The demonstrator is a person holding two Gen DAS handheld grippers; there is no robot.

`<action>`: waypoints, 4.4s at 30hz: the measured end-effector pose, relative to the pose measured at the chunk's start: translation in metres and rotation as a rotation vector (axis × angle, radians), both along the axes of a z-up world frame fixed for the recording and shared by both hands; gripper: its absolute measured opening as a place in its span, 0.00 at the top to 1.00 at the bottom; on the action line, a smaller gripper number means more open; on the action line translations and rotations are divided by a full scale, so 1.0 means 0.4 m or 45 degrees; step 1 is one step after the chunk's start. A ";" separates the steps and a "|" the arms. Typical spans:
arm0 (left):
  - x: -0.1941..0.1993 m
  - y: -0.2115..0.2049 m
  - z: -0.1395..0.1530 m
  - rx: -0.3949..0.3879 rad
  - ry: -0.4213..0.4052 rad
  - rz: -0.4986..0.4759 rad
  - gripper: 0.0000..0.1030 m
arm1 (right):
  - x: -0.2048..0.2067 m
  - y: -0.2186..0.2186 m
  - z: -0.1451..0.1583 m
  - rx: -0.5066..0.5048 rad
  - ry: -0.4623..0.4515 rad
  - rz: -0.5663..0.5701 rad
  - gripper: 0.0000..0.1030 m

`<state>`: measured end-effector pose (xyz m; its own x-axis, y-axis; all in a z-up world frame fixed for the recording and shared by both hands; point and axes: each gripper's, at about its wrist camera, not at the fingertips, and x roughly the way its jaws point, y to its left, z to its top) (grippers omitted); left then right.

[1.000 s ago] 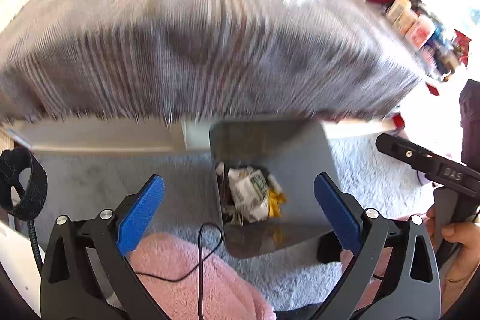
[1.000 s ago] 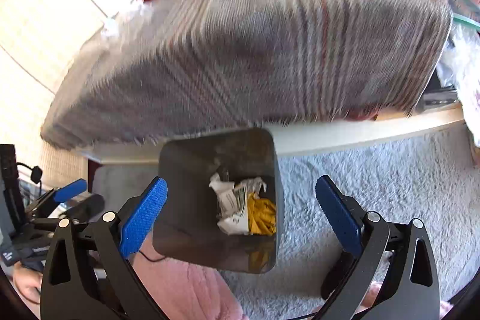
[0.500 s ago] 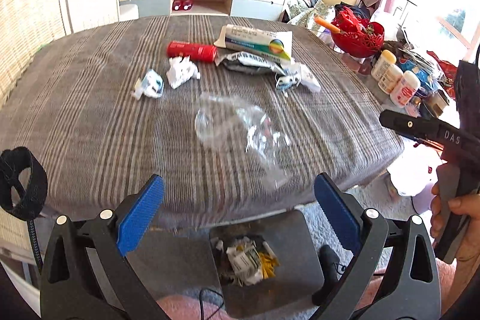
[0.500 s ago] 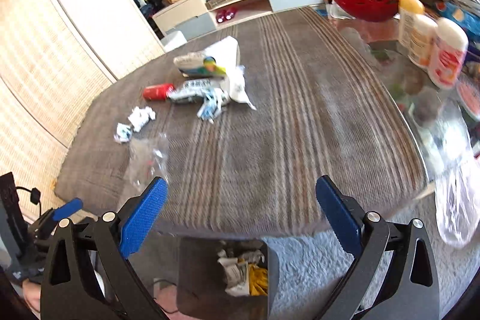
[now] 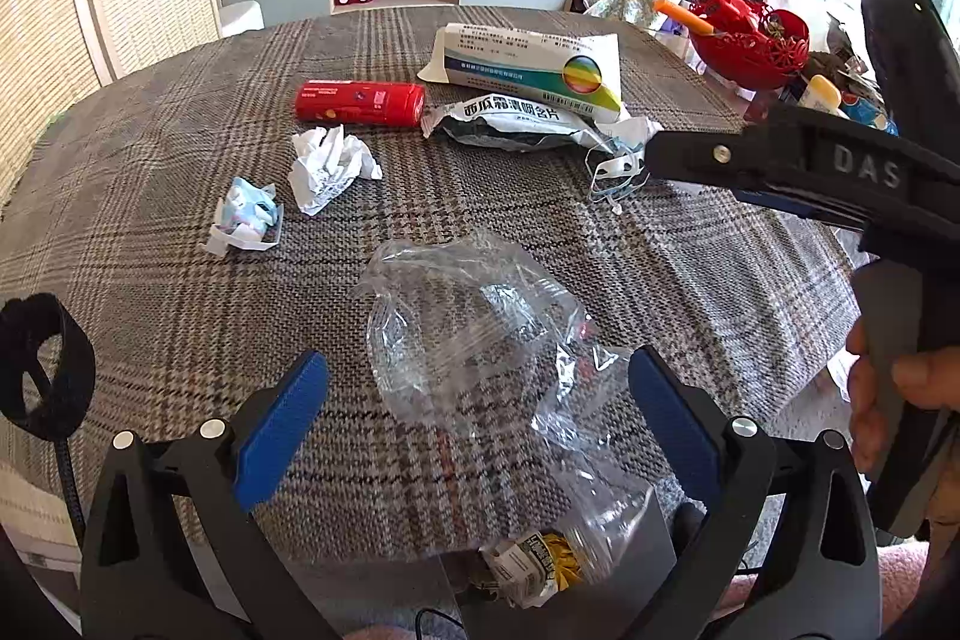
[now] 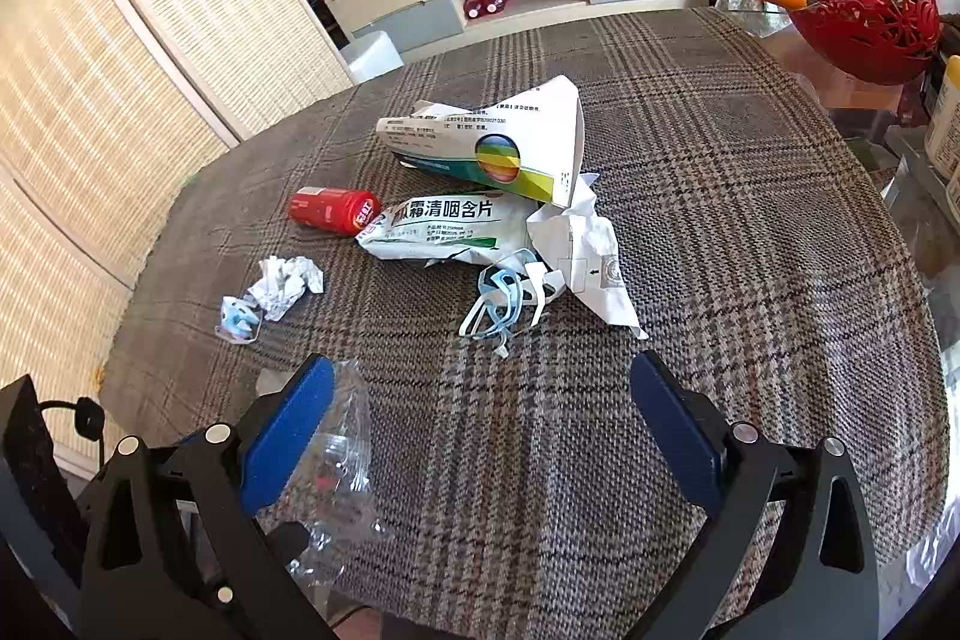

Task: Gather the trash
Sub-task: 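Grasp the clear plastic bag with the left tool while the right tool grasps a white-blue strap, then carry the plastic bag with the left tool while the right tool carries the strap to the bin, then open both tools over the bin to drop the bag and strap, then grasp the blue-white mask with the left tool while the right tool grasps a white tissue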

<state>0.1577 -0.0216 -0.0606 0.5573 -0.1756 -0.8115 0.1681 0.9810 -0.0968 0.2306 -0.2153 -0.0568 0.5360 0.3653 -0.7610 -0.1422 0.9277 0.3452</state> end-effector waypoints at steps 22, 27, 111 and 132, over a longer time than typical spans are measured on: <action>0.030 0.014 -0.050 0.015 -0.040 -0.023 0.62 | 0.019 0.023 -0.065 -0.053 0.001 0.060 0.82; -0.023 0.026 -0.037 0.007 -0.040 -0.018 0.69 | -0.057 0.007 -0.049 -0.035 -0.006 0.078 0.82; -0.431 0.038 -0.239 -0.044 0.207 0.026 0.08 | -0.525 -0.091 -0.246 -0.007 0.150 0.011 0.08; -0.063 0.202 -0.007 -0.017 0.012 0.175 0.08 | -0.119 -0.117 -0.001 0.032 -0.014 -0.110 0.07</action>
<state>0.1326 0.0591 -0.0632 0.5691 -0.1093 -0.8150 0.0314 0.9933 -0.1114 0.1830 -0.2623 -0.0571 0.5745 0.3365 -0.7461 -0.0657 0.9276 0.3677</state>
